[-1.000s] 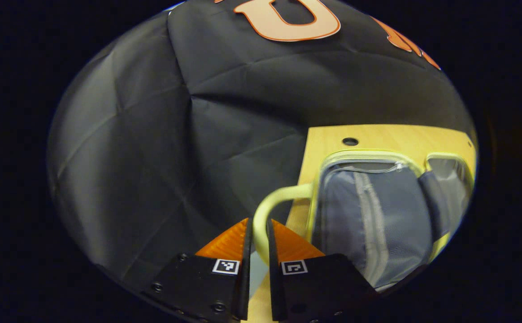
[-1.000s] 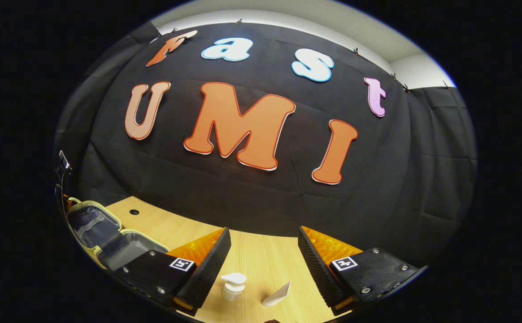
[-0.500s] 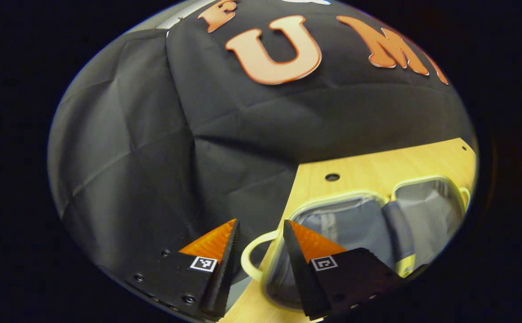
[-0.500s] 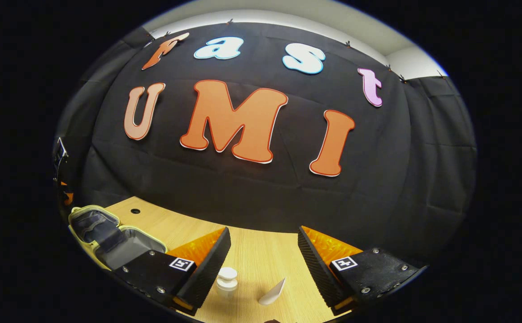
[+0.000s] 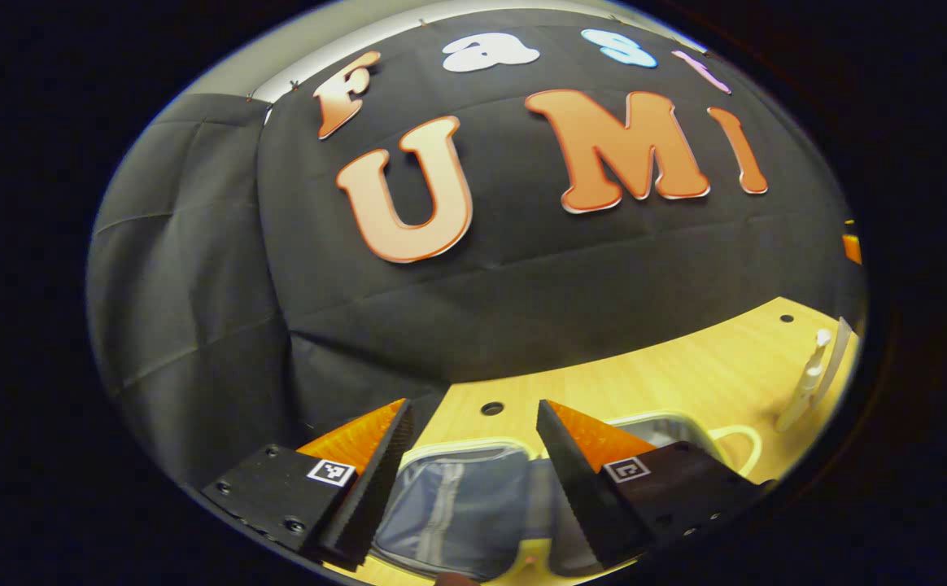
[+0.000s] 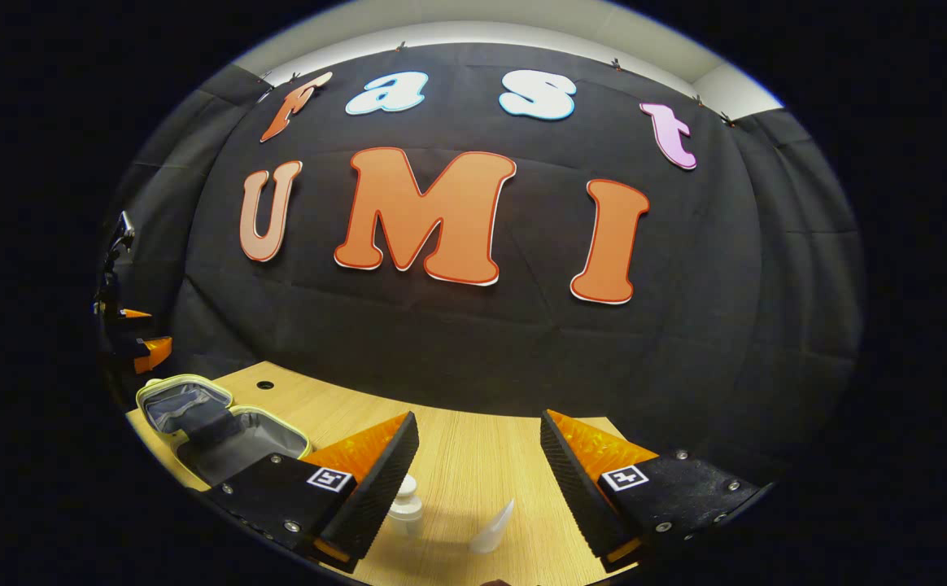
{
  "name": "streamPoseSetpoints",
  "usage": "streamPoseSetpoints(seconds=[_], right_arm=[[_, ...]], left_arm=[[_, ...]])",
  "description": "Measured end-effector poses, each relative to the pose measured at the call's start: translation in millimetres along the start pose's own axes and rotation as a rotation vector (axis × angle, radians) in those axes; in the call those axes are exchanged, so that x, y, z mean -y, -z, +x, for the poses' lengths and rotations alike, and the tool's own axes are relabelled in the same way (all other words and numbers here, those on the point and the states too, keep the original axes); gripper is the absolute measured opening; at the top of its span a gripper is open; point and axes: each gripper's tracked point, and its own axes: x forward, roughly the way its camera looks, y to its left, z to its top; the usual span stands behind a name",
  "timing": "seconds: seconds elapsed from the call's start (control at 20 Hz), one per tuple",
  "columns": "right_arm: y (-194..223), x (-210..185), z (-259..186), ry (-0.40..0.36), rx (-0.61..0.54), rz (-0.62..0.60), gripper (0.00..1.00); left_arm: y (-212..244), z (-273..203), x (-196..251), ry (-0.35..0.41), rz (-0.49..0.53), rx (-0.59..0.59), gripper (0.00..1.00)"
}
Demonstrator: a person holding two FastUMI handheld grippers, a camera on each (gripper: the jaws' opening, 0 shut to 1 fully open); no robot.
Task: First open the suitcase, pack the skin care products into it, and then close the suitcase.
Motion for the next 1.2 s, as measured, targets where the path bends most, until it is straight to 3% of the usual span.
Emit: streamPoseSetpoints(seconds=[0.3,0.55,0.85,1.2], right_arm=[[48,18,-4,-0.022,-0.081,0.001,0.96],[79,24,-6,-0.050,-0.144,-0.011,0.96],[102,32,-13,-0.071,-0.185,-0.003,0.96],[150,37,-17,-0.095,-0.273,-0.002,0.96]], left_arm=[[-21,-21,120,0.179,-0.053,0.024,0.98],[-27,-35,223,0.366,-0.008,0.030,0.98],[-1,-57,330,0.564,0.021,-0.004,0.98],[61,-52,412,0.671,0.047,-0.124,0.98]])
